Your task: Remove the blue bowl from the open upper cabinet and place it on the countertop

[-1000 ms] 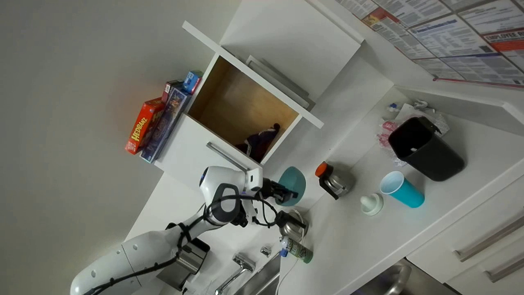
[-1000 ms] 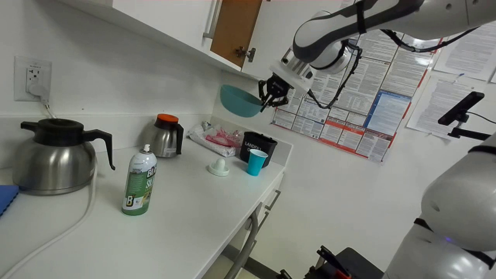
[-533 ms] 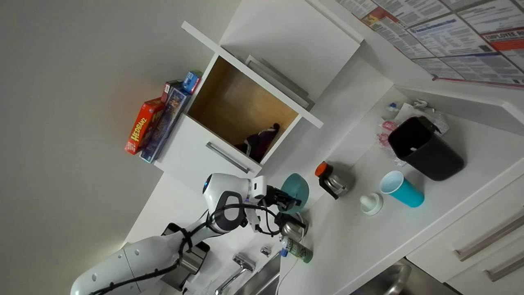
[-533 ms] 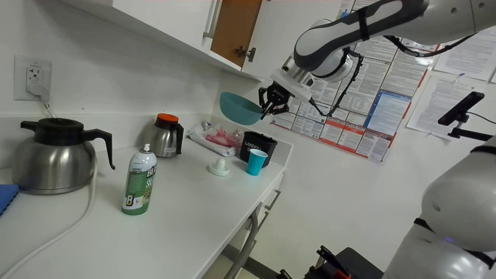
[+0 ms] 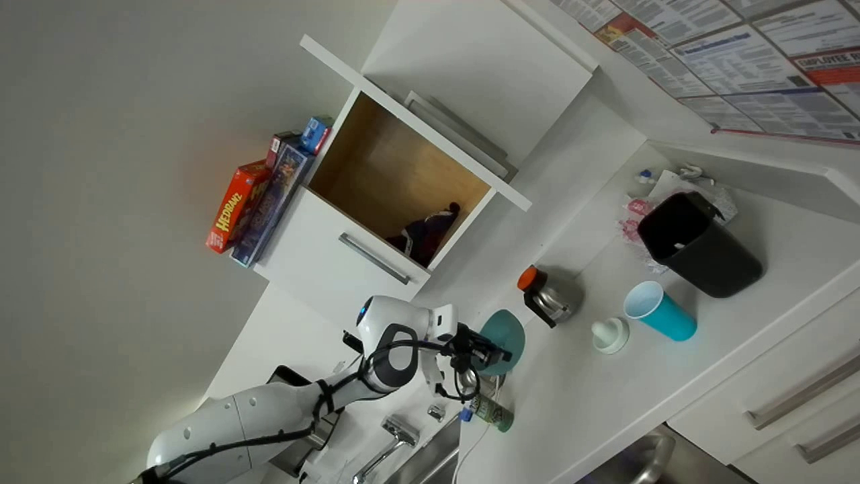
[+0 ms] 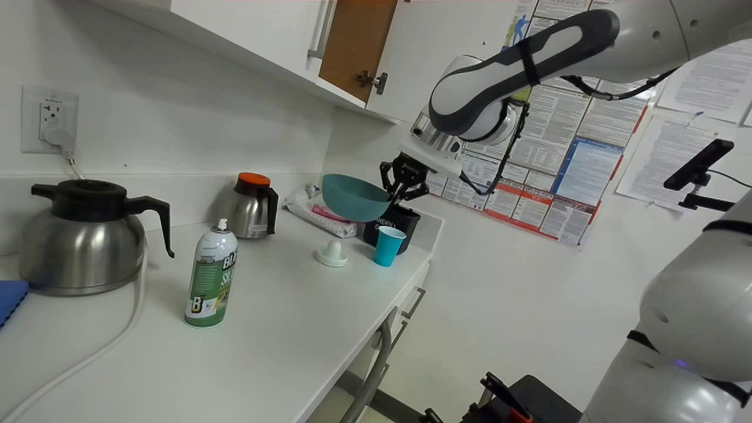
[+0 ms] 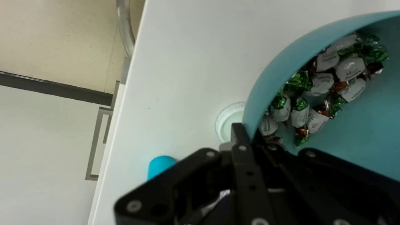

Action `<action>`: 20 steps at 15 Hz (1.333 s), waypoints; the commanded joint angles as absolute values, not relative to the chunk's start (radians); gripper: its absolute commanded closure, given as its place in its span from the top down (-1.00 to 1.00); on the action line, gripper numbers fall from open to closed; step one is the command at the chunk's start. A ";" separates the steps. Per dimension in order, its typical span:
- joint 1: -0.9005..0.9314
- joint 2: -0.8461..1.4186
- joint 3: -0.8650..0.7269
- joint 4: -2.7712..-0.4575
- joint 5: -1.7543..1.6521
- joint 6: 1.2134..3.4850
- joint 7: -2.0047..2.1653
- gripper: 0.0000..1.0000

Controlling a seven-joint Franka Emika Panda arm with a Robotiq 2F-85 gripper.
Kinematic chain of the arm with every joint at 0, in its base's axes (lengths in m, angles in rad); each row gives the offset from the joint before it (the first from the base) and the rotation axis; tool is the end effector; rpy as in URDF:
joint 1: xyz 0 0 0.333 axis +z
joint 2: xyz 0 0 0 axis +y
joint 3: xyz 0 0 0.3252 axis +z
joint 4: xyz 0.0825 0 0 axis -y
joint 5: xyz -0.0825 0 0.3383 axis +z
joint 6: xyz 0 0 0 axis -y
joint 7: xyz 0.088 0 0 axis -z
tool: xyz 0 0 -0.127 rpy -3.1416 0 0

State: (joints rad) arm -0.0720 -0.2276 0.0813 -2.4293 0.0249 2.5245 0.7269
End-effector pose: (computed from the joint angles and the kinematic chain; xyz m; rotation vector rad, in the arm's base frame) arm 0.4526 0.0053 0.4426 -2.7930 1.0748 -0.4543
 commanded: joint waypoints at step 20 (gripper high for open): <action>0.113 0.293 -0.005 -2.312 -0.278 2.949 0.893 -0.91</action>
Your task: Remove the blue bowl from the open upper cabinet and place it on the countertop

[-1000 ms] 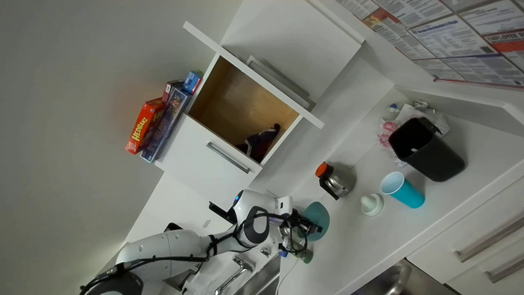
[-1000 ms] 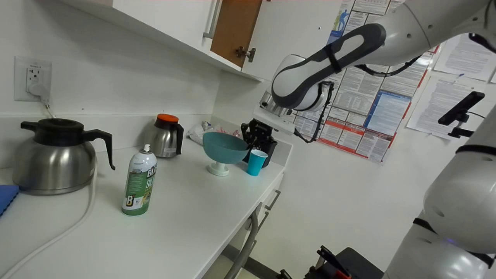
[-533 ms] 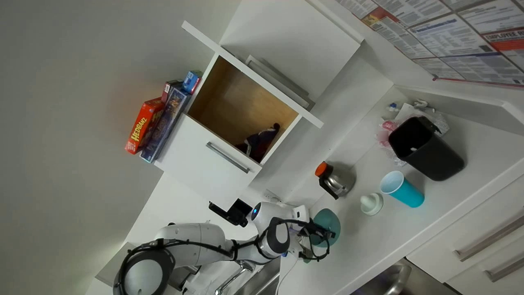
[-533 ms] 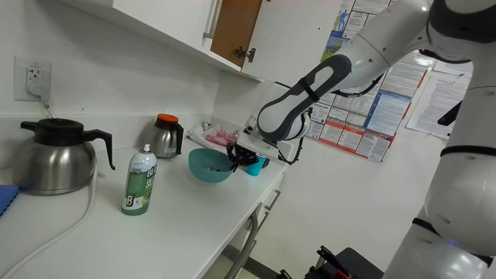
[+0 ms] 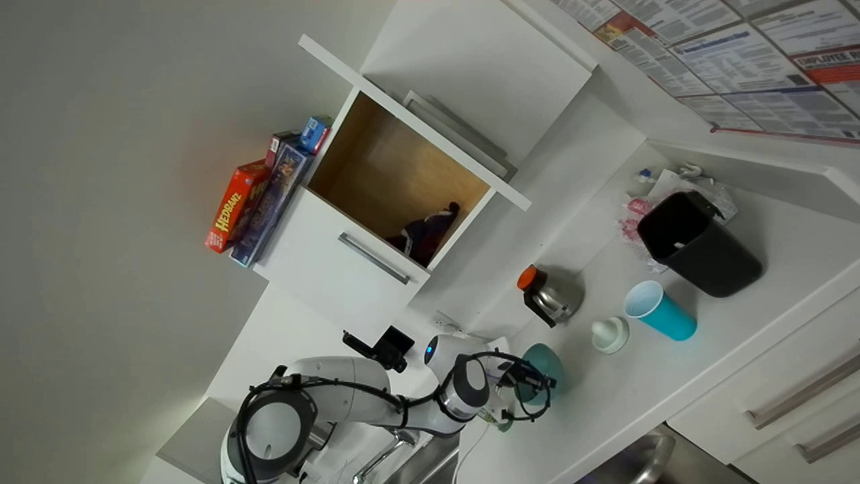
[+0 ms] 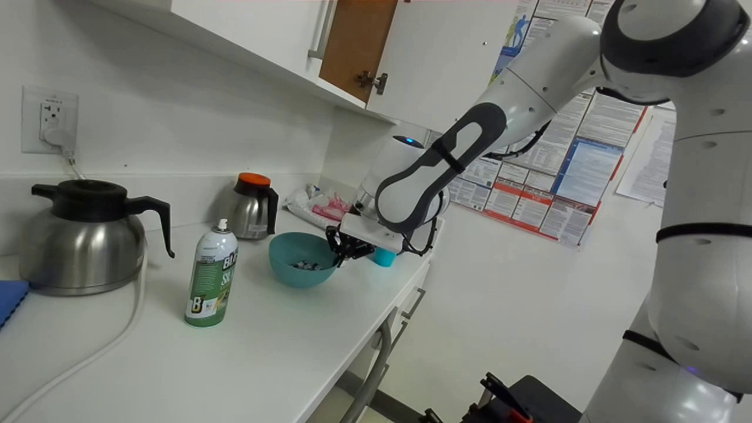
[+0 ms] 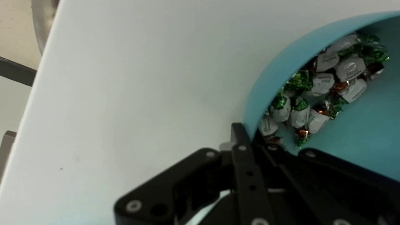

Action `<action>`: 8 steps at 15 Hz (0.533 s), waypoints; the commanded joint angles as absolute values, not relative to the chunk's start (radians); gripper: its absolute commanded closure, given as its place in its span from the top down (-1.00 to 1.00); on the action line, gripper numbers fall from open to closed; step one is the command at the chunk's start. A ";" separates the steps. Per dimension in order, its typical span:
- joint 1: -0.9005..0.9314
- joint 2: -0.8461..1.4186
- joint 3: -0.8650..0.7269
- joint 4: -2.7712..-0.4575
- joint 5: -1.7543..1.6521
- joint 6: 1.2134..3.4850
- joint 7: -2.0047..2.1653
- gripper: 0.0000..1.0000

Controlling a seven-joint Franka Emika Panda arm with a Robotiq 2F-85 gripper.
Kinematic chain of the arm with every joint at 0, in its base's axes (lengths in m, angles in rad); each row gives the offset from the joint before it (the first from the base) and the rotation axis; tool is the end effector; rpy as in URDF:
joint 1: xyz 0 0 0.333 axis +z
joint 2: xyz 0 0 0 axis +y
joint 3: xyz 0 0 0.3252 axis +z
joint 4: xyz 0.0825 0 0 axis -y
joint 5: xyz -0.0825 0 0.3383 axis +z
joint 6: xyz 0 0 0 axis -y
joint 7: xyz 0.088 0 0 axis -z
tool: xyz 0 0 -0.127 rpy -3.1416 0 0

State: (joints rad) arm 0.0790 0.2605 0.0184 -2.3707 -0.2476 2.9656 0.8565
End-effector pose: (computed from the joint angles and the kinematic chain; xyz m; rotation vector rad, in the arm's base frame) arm 0.5198 0.0666 0.2792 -2.9145 0.7815 -0.5053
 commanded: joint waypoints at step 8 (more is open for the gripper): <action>0.140 0.260 0.019 -2.269 -0.077 2.849 0.763 0.46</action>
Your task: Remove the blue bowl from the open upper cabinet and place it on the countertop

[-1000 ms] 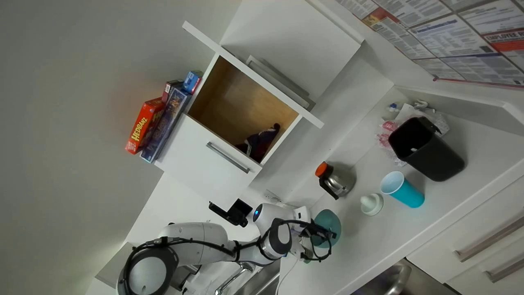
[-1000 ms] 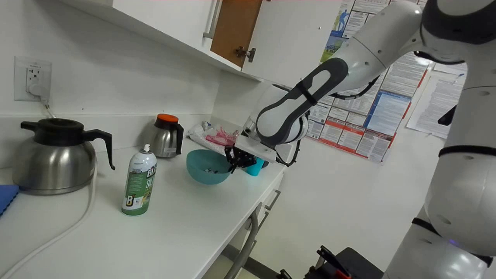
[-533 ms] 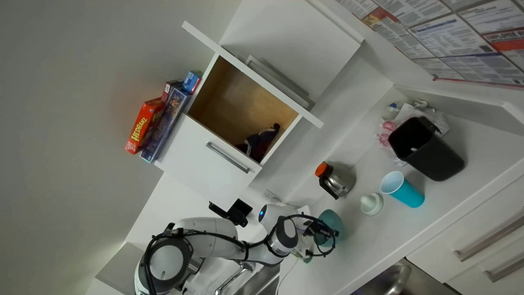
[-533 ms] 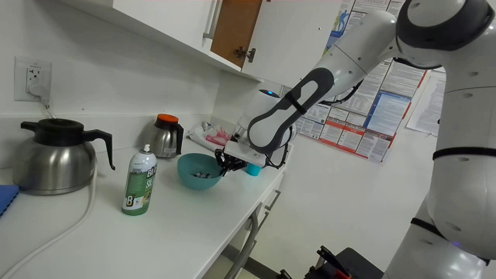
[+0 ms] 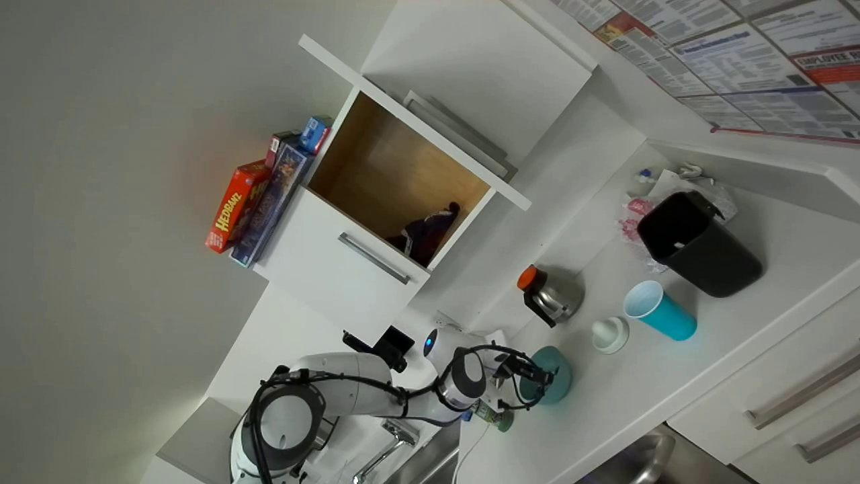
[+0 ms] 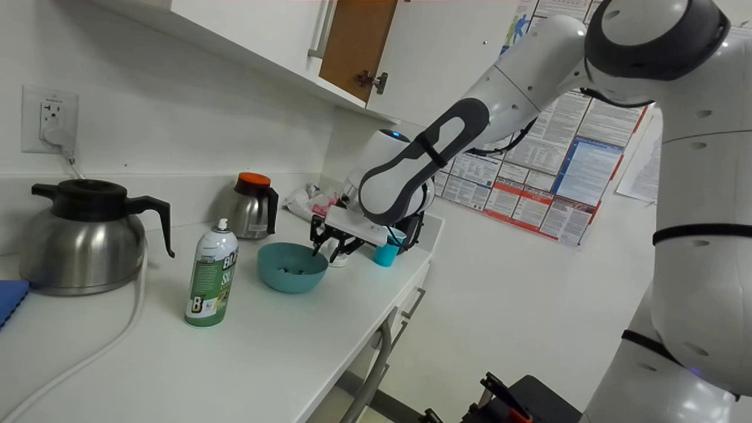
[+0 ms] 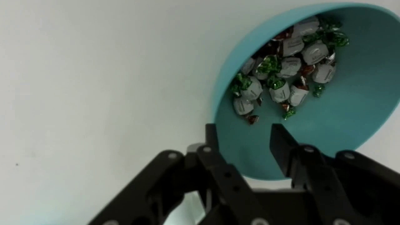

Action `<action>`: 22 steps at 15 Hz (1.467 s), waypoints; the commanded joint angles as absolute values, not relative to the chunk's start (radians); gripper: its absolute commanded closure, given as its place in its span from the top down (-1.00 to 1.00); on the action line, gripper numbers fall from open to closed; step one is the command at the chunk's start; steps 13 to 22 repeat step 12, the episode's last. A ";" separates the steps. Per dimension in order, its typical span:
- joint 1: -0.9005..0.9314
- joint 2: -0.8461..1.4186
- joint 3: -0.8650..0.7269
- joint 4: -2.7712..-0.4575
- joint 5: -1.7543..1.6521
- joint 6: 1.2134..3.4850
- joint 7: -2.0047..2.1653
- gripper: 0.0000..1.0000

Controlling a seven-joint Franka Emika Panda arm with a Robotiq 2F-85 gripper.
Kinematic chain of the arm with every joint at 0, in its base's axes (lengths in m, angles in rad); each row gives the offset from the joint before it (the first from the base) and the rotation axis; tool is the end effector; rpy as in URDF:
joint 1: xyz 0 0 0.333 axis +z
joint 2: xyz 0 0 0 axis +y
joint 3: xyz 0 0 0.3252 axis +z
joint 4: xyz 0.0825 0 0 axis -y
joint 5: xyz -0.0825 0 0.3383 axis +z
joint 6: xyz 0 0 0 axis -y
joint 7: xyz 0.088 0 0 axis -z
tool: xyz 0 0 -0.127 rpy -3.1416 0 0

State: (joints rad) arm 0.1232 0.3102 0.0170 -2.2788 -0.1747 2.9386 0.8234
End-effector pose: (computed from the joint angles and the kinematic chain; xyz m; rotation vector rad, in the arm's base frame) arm 0.5442 0.0872 0.2833 -2.8900 0.7688 -0.5088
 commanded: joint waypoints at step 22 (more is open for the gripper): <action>0.131 0.103 0.044 -2.204 0.000 2.369 0.643 1.00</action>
